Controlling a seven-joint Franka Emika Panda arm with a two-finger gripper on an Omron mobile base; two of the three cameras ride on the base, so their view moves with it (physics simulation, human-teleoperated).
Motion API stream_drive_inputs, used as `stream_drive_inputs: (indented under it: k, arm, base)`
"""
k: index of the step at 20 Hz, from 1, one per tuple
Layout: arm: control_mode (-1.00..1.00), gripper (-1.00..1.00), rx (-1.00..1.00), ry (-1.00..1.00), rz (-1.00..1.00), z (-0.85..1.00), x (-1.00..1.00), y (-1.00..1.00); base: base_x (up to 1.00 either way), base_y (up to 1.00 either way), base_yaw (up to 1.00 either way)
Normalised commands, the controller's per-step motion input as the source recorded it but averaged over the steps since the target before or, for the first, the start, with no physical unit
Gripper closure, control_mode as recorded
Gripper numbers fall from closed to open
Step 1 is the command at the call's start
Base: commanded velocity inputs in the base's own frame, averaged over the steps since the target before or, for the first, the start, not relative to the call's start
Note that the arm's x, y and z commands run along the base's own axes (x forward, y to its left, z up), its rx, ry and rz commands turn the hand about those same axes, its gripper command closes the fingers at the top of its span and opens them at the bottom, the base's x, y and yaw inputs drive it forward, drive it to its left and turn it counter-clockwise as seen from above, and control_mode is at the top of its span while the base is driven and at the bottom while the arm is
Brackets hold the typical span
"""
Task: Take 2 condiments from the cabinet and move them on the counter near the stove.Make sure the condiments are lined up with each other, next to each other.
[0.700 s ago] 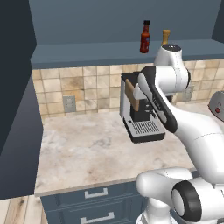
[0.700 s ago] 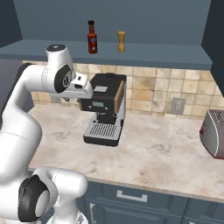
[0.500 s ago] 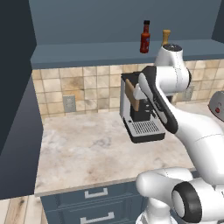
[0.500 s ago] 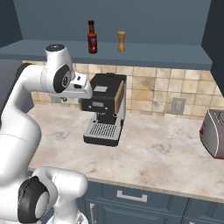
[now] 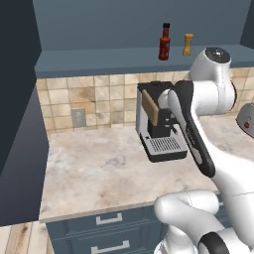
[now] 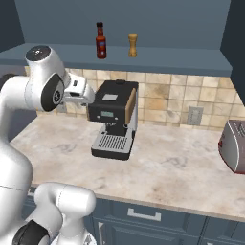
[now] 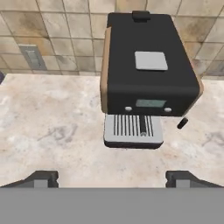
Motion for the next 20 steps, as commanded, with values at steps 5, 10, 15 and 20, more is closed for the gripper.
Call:
stream_drive_inputs:
  k: [5,10,15,20]
  arm:
    - [-1.0,-1.0,0.0,-0.37,-0.05,0.81,-0.14,0.0]
    - [-1.0,-1.0,0.03,-0.27,-0.04,0.86,0.0,0.0]
    - [-1.0,-1.0,0.06,-0.05,-0.02,0.7,0.11,0.0]
    - [-1.0,-1.0,0.01,0.0,0.0,0.3,0.24,0.0]
  base:
    - [0.0,0.0,0.0]
    - [0.0,0.0,0.0]
    - [0.0,0.0,0.0]
    - [0.0,0.0,0.0]
